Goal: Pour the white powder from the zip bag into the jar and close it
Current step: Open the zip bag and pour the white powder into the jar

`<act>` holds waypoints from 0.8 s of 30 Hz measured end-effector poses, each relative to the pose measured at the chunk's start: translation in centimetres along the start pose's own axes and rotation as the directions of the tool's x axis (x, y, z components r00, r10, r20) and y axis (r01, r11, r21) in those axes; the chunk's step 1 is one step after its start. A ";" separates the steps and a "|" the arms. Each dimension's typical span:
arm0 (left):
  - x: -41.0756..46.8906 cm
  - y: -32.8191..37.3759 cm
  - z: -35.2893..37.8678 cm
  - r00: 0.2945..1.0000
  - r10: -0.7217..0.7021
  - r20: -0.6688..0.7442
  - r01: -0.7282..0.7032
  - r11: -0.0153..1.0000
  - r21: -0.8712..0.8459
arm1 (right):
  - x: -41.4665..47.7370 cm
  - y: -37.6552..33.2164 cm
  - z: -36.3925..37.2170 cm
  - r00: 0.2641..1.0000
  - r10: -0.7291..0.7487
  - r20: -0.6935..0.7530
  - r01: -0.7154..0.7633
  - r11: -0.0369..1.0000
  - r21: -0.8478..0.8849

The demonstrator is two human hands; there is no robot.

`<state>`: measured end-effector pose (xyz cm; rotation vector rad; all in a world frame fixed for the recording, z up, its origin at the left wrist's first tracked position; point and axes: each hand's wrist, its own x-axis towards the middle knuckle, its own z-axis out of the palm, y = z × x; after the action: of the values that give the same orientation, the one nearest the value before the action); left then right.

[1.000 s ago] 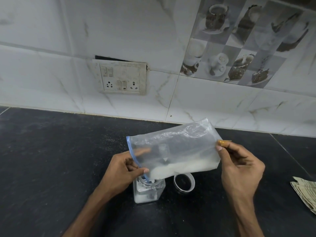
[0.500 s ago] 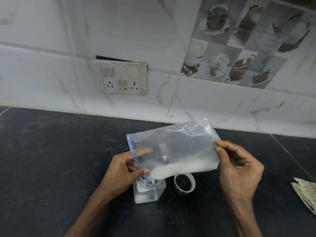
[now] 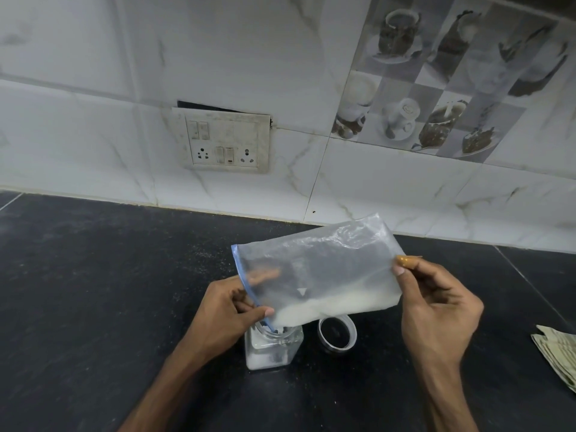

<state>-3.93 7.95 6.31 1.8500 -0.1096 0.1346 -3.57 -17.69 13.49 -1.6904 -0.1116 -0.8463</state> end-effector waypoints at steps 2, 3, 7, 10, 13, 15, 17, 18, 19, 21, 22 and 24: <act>-0.1 0.1 0.0 1.000 -0.002 0.003 0.002 1.000 0.004 | 0.0 0.0 0.0 1.000 0.004 0.000 -0.004 1.000 -0.007; -0.2 0.2 0.0 1.000 -0.007 -0.002 0.007 1.000 -0.001 | -0.1 0.0 0.1 1.000 0.009 -0.007 -0.009 1.000 0.001; -0.2 0.2 0.0 1.000 -0.003 -0.015 0.003 1.000 -0.003 | -0.2 0.0 0.0 1.000 0.009 -0.005 -0.009 1.000 0.004; -0.1 0.3 0.0 1.000 -0.004 -0.006 0.004 1.000 -0.020 | -0.3 0.0 0.0 1.000 0.022 -0.019 -0.022 1.000 0.018; -0.1 0.2 0.0 1.000 -0.006 -0.018 0.006 1.000 -0.015 | -0.4 -0.2 -0.1 1.000 0.017 -0.012 -0.017 1.000 0.001; -0.1 0.2 0.1 1.000 -0.009 -0.015 0.009 1.000 -0.015 | -0.4 -0.1 -0.1 0.999 0.024 -0.028 -0.023 1.000 0.013; -0.1 0.3 0.2 1.000 0.000 -0.009 0.000 1.000 -0.005 | -0.4 -0.1 -0.1 1.000 0.018 -0.014 -0.018 1.000 0.005; -0.1 0.2 0.2 1.000 0.001 -0.016 -0.001 1.000 -0.006 | -0.5 -0.1 -0.1 1.000 0.017 -0.015 -0.017 1.000 0.004; -0.1 0.3 0.1 1.000 0.001 -0.023 -0.001 1.000 -0.012 | -0.5 0.0 -0.1 1.000 0.020 -0.024 -0.019 1.000 0.012; -0.1 0.4 0.1 1.000 0.003 -0.014 -0.003 1.000 -0.018 | -0.4 0.0 -0.1 0.999 0.029 -0.035 -0.028 0.999 0.022; -0.2 0.4 0.1 1.000 0.008 -0.004 -0.008 1.000 -0.014 | -0.5 0.0 -0.1 0.999 0.029 -0.027 -0.028 0.999 0.017; -0.2 0.4 0.0 1.000 0.012 -0.004 -0.012 1.000 -0.023 | -0.6 0.1 -0.1 0.999 0.032 -0.020 -0.032 0.999 0.009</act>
<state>-4.15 7.85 6.63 1.8266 -0.1193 0.1448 -4.02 -17.61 13.09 -1.6708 -0.0739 -0.8374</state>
